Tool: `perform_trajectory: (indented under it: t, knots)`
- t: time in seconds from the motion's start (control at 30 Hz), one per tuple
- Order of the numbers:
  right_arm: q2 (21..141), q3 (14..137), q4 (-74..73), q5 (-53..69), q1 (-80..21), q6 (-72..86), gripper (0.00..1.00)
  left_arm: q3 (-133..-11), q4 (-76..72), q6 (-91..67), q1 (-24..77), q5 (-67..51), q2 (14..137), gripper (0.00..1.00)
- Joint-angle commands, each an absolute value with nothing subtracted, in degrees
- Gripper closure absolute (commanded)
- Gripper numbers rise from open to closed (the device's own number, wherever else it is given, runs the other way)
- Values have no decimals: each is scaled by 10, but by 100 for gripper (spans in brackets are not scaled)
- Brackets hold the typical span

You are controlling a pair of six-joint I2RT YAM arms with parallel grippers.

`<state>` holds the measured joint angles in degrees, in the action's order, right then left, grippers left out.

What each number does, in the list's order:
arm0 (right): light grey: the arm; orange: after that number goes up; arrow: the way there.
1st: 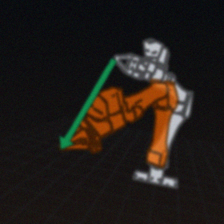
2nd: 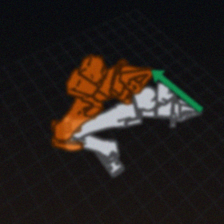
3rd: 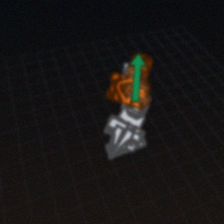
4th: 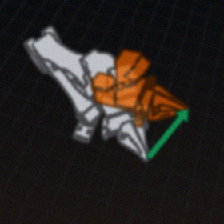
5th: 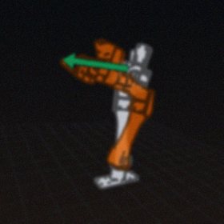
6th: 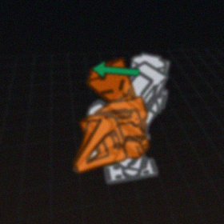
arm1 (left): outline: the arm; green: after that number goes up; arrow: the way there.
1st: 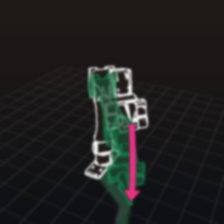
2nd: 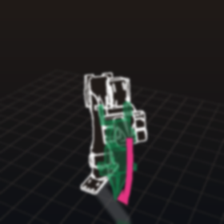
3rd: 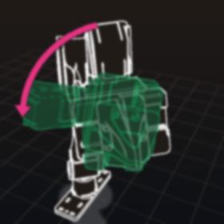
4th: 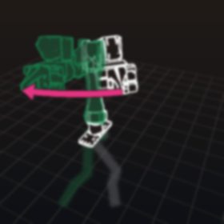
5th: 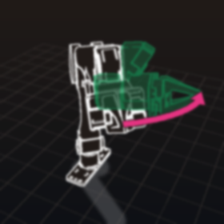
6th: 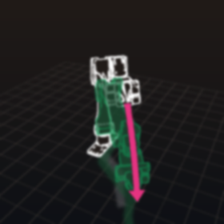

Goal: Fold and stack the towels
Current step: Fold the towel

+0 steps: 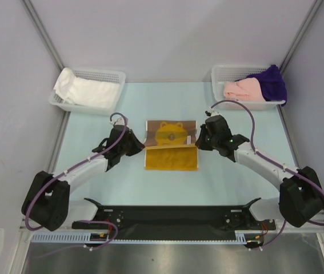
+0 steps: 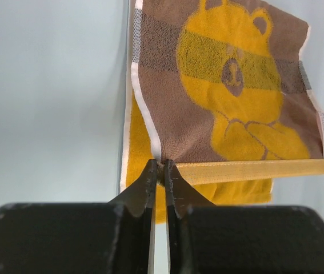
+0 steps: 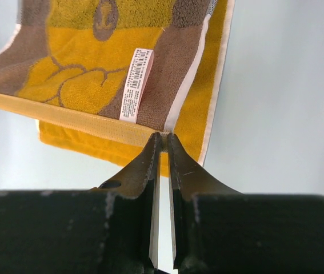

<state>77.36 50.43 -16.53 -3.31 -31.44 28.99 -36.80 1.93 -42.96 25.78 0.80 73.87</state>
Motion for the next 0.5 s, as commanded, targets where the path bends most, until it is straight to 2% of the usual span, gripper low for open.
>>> perform_trajectory:
  t: [0.0,0.47]
  knots:
    - [749,495,-179,-57,-316,296,100,-354,10,-413,260,7,714,100]
    - [723,439,-167,-54,-331,308,100,-311,-17,-417,264,-15,707,100]
